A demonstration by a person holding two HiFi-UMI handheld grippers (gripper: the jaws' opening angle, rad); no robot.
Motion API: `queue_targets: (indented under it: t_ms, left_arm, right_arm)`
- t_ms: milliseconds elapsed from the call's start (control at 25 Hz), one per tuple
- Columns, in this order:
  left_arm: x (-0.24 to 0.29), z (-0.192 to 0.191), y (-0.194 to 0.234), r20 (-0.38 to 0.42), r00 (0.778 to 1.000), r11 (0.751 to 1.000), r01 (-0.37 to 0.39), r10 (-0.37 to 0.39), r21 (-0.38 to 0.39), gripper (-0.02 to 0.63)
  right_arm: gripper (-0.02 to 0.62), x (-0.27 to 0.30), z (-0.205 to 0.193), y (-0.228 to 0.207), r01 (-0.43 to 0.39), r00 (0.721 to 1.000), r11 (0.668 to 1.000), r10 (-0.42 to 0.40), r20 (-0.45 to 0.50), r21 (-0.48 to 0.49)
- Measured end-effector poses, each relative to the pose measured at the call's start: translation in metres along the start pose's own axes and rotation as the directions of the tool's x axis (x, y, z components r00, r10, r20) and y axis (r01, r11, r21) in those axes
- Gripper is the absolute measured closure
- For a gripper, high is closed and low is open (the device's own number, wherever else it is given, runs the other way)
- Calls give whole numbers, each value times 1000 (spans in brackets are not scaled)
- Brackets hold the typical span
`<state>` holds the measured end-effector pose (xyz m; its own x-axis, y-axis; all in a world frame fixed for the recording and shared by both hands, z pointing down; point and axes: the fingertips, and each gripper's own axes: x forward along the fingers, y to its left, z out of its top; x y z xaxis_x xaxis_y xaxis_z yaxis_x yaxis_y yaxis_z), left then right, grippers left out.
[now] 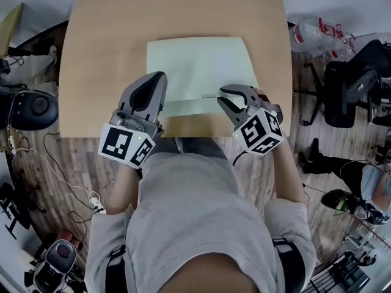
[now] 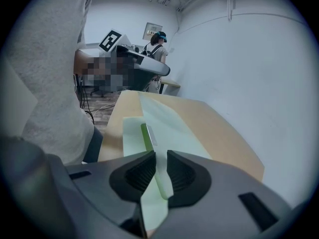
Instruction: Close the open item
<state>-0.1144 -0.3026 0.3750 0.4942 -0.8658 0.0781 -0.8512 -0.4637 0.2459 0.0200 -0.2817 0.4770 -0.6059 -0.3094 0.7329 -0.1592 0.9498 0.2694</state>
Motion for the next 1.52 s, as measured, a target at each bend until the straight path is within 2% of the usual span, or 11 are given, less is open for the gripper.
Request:
queue_targets:
  t_ms: [160,320,520,960,1160,1320,1520]
  left_arm:
    - [1,-22,-24,-16,999,999,33,-34,-12,594]
    - [10,-49,-46,-70,995,998,70,-70,-5,594]
    - [11,-78,-57,-127,988,996,88,-89,-7,594]
    - [11,-130,-71,-214,968,990,120,-132,-69,594]
    - [14,-155,-77,-288,948,989,116,-136,-88,594]
    - [18,-174,-80,-378,920,993,76,-105,-91,594]
    - [17,-190,-82,-449,891,994,26,-70,-103,594]
  right_arm:
    - [525,7,-10,14,12,1000,1000,-12,9,-11]
    - [523,13,-21,24,14,1000,999,-14,2,-39]
    - [522,28,-27,46,17,999,987,-25,-48,-163]
    - [515,45,-43,63,-34,995,985,17,-99,-169]
    - [514,46,-44,64,-44,994,988,29,-104,-146]
    - [512,45,-44,62,-52,993,987,35,-117,-153]
    - [510,46,-43,65,-52,992,985,32,-122,-167]
